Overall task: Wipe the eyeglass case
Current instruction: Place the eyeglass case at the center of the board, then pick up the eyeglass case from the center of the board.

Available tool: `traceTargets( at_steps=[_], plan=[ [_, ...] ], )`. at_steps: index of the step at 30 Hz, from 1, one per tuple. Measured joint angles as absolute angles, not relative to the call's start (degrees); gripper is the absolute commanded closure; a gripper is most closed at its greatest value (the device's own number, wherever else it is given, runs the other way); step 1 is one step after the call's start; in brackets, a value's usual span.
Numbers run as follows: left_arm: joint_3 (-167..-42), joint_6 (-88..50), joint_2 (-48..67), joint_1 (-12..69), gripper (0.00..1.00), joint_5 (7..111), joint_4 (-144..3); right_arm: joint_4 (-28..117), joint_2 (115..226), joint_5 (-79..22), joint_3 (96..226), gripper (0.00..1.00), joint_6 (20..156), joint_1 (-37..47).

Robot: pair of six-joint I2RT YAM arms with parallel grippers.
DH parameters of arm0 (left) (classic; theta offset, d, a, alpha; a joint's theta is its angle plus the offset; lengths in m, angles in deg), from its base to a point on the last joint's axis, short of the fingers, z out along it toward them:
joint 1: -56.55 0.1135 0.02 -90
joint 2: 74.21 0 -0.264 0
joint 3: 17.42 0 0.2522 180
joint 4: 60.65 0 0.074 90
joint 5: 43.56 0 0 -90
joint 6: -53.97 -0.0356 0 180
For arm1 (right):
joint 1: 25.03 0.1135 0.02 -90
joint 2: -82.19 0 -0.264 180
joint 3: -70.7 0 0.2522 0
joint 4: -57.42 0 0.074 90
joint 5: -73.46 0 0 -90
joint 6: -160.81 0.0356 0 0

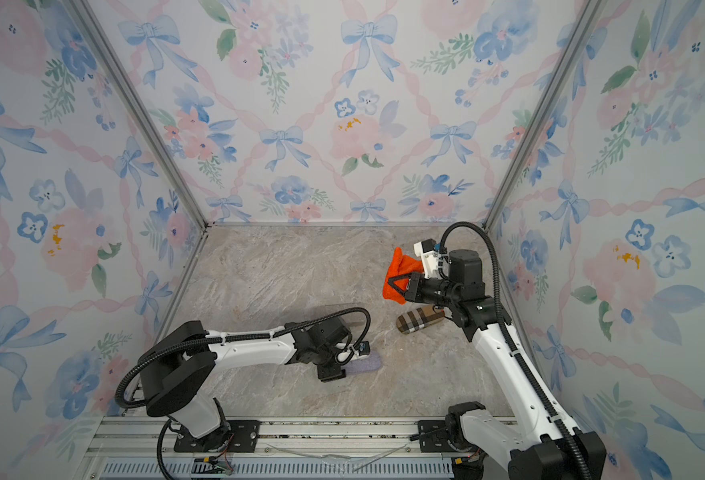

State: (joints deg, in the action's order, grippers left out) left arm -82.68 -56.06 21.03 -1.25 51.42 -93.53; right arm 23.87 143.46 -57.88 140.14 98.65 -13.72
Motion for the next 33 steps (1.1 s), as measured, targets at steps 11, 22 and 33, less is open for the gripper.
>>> traceTargets(
  at_steps=[11,22,33],
  plan=[
    [-82.44,-53.79,20.7,-2.1,0.1,50.7,-94.75,24.37,143.81,-57.84,139.2,1.0,98.67,-13.72],
    [-81.24,-52.02,4.29,-1.67,0.11,45.34,-96.41,22.47,141.15,-56.87,139.25,1.0,98.67,-13.69],
    [-88.98,-59.71,9.97,13.68,0.13,44.66,-95.6,23.08,146.39,-56.77,144.16,1.0,99.13,-13.17]
  ],
)
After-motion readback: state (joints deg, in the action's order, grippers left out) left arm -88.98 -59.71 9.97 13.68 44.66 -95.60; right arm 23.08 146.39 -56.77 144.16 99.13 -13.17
